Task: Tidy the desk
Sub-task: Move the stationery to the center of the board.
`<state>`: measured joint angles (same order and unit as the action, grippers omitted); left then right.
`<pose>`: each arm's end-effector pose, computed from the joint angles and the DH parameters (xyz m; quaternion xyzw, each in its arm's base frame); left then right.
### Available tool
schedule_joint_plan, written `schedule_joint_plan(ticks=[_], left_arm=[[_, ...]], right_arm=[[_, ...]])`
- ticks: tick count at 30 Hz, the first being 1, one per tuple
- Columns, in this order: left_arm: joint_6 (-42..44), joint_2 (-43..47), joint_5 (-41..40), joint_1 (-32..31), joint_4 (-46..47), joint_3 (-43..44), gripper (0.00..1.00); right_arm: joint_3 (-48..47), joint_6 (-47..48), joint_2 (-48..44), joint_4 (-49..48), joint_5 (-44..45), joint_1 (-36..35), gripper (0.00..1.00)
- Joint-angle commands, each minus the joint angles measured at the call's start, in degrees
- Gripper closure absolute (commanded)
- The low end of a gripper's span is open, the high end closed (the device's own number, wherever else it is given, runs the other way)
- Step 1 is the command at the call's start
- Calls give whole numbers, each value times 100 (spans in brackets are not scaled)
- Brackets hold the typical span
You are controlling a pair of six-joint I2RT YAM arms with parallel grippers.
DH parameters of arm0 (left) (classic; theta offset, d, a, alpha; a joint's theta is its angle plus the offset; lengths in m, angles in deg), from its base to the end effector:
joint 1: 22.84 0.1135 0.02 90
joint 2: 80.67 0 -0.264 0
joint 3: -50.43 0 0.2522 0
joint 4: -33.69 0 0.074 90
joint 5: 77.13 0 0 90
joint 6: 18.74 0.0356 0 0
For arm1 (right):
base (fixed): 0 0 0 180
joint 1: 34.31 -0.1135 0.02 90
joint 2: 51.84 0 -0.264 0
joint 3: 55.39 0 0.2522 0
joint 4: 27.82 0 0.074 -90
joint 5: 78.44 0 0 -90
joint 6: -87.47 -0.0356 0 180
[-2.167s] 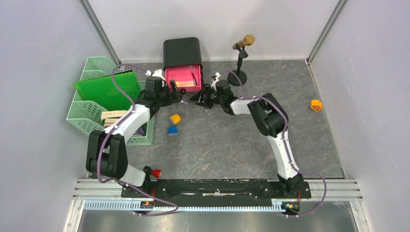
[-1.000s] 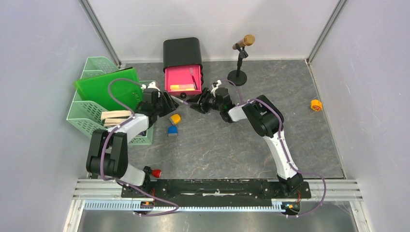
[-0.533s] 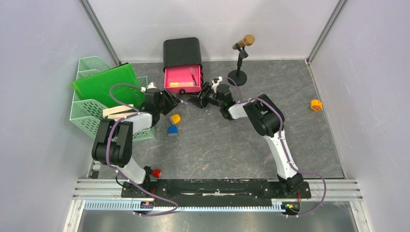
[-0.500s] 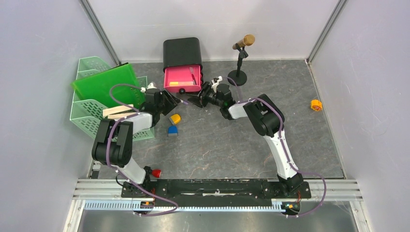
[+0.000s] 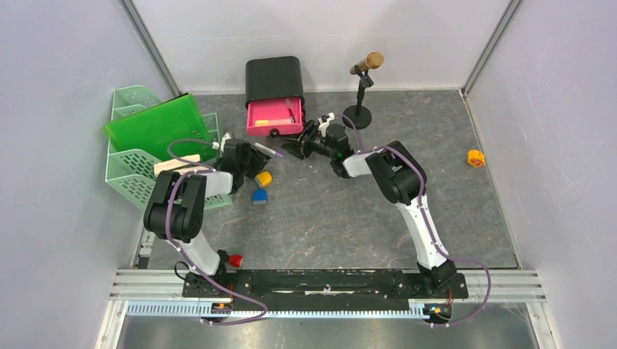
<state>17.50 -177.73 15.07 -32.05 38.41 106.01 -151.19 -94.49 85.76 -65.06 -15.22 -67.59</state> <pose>0.3247 -0.0540 0.1429 -0.3308 0.8304 -0.2486 0.3731 0.4162 0.2924 0.1150 0.2132 0.7000 0.6643 0.1524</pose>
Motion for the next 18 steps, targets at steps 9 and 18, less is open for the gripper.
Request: schedule_joint_plan(ticks=[9,18], left_arm=[[-1097,-587,-688,139,304,280,46],[-1328,-1004,-715,139,757,544,56]], right_arm=[[-194,-15,15,-443,-82,101,42],[-479,-23,149,-353,-152,121,43]])
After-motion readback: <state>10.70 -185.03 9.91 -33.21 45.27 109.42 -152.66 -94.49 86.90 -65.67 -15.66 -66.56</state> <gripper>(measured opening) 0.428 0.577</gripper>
